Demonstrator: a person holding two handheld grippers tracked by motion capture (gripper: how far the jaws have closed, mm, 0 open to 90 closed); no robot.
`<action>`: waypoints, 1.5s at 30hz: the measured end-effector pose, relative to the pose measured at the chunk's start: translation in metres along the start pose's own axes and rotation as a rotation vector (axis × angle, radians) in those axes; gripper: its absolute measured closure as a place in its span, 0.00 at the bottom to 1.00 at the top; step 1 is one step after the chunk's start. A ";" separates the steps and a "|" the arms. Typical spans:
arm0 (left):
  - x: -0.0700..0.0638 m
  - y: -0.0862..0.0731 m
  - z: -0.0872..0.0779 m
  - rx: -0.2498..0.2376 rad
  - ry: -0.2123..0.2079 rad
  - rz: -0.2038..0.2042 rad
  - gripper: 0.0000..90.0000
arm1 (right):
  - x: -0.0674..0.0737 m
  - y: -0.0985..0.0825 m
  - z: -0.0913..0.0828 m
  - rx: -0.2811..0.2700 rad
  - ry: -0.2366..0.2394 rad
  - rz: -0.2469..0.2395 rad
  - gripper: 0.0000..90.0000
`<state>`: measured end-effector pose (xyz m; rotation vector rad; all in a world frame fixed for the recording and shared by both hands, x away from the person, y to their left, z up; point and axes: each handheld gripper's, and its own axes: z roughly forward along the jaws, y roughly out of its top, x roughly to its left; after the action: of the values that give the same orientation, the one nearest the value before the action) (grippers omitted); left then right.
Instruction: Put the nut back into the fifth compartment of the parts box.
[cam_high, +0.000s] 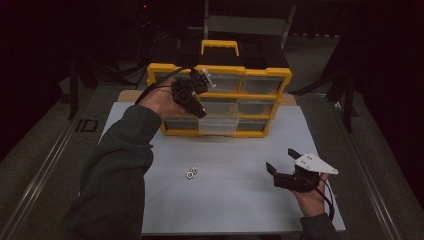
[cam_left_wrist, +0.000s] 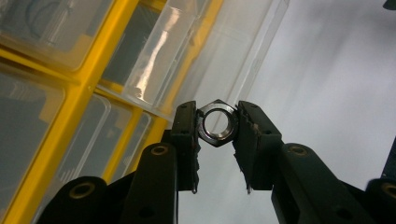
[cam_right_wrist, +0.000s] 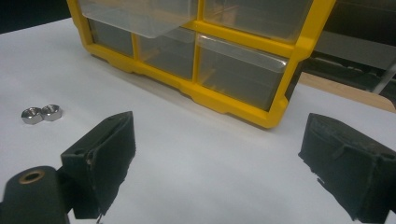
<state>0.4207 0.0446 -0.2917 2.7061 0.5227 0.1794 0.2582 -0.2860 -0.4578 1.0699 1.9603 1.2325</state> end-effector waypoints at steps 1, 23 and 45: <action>0.000 0.001 0.001 0.002 -0.002 0.002 0.78 | 0.000 0.000 0.000 0.001 0.000 0.001 0.11; 0.006 0.022 0.024 0.072 0.020 -0.047 0.77 | 0.000 -0.001 0.000 0.005 0.001 0.002 0.11; 0.000 0.009 0.013 0.033 0.084 -0.066 0.17 | 0.000 -0.001 0.000 -0.007 0.000 0.000 0.11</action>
<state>0.4262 0.0329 -0.3003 2.7177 0.6440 0.2697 0.2576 -0.2864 -0.4584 1.0668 1.9546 1.2384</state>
